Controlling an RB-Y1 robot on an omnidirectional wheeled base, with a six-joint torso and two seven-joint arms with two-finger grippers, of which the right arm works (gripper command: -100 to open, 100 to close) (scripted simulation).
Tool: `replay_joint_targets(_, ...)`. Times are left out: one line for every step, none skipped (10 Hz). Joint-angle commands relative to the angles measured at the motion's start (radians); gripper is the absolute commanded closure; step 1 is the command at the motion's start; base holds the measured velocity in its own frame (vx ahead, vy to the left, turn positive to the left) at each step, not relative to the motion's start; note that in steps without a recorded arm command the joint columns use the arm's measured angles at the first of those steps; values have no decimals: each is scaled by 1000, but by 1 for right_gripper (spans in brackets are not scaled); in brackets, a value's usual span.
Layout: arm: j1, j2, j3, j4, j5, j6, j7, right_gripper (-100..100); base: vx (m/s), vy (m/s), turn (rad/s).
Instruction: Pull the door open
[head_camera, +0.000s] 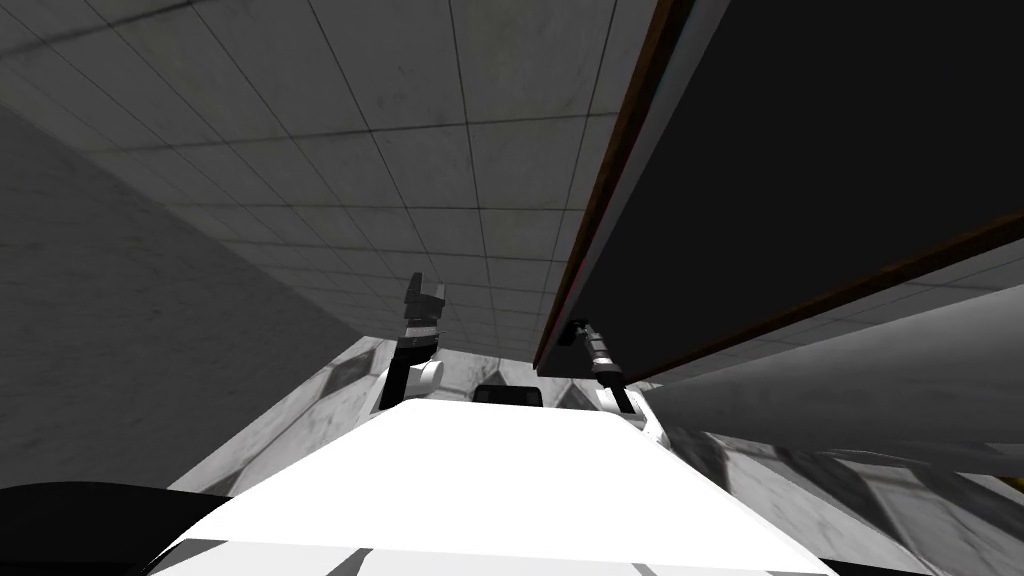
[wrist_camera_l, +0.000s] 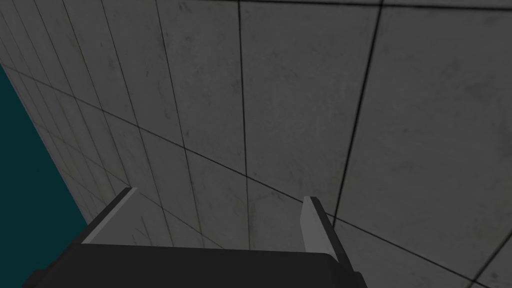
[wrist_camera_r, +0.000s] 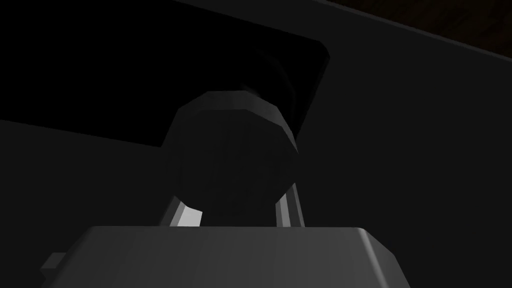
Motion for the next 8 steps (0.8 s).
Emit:
replay_joint_targets(8, 13, 24, -10, -10, -8, -28, 100, -32, -19, 50)
replay_joint_targets(16, 14, 29, -18, -39, -3, -70, 100, -44, -20, 69)
replay_joint_targets(25, 15, 33, -27, -67, 2, -95, 100, -76, -45, 175)
replay_joint_targets(25, 15, 33, -27, -67, 2, -111, 100, -57, -41, 82)
replay_joint_targets(34, 17, 37, -35, -96, 8, -146, 100, -59, -29, 86)
replay_joint_targets(34, 17, 37, -35, -96, 8, -153, 100, -43, -22, 44)
replay_joint_targets(43, 18, 42, -44, -124, 13, -193, 100, -56, -27, 95)
replay_joint_targets(52, 20, 46, -52, -152, 18, -218, 100, -72, -42, 177)
